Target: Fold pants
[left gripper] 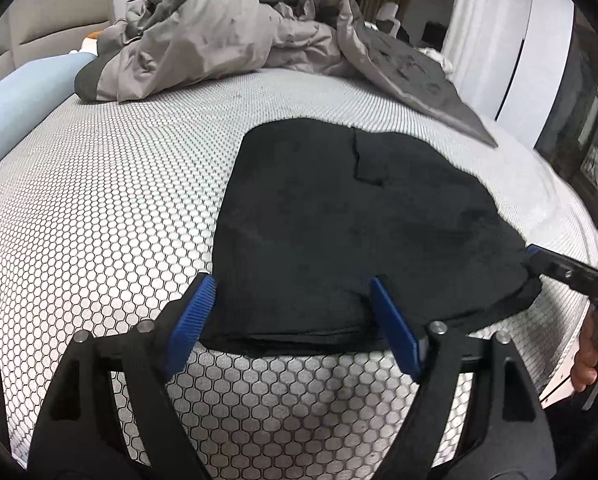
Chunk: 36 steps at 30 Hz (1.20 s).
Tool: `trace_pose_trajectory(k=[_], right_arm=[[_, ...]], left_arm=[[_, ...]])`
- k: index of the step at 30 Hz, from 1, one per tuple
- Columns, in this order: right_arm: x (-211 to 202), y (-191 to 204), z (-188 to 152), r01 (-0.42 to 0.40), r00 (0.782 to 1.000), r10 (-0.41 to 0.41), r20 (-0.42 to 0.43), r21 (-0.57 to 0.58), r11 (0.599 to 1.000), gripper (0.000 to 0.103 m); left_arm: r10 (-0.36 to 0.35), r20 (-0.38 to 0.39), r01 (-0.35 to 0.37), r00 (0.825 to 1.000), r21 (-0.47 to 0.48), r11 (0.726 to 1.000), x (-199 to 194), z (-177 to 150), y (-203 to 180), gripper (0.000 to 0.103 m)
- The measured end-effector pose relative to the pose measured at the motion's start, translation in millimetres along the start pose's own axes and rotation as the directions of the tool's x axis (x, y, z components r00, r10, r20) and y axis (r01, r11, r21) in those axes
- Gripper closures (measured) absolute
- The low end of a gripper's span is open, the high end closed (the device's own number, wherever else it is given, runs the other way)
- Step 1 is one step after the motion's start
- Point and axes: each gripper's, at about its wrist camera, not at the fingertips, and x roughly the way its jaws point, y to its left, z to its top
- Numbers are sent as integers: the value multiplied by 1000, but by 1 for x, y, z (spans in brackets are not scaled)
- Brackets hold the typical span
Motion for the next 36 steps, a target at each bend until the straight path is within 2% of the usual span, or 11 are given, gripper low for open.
trace_pose_trajectory(k=[3,5,9,14,18,21,23,26,29,31,36], right_arm=[[22,-2,-5,77,994,-77,-84,-5,997,51],[27,-4,-6,104,989,-104,-103,-13,995,51],[16,0,-1,84,995,-84,-46,-7,996,50],[-9,-9,5,60,996,-62,72,36,998,50],[-6,-2,19,64,991,-66,116,24,998,50],[10,11,40,87,991,-82,103,-45,995,50],[22,21,52,123,990,-116,75,-102,987,50],[54,18,70,166,986,-166,12,-139,976,51],[98,1,71,240,961,-260,-93,-181,954,60],[116,-15,68,264,949,-285,-132,-159,951,60],[101,-26,75,229,967,-235,-100,-72,971,59]], left_arm=[[38,-50,-36,998,39,999,16,-6,-2,19],[52,-59,-49,997,44,998,19,-7,-4,19],[36,9,-36,999,58,998,4,-7,-9,19],[2,89,-7,996,57,998,-14,-3,-13,19],[-62,122,51,991,93,994,-7,19,-25,19],[-72,64,61,995,164,985,15,41,-37,19],[-41,16,38,999,164,986,33,57,-41,19],[-61,-81,71,995,135,988,66,75,-37,19],[-61,-171,81,983,112,990,95,77,-30,19],[-59,-172,81,983,120,990,98,76,-31,17],[-88,-153,103,984,92,990,85,81,-29,18]])
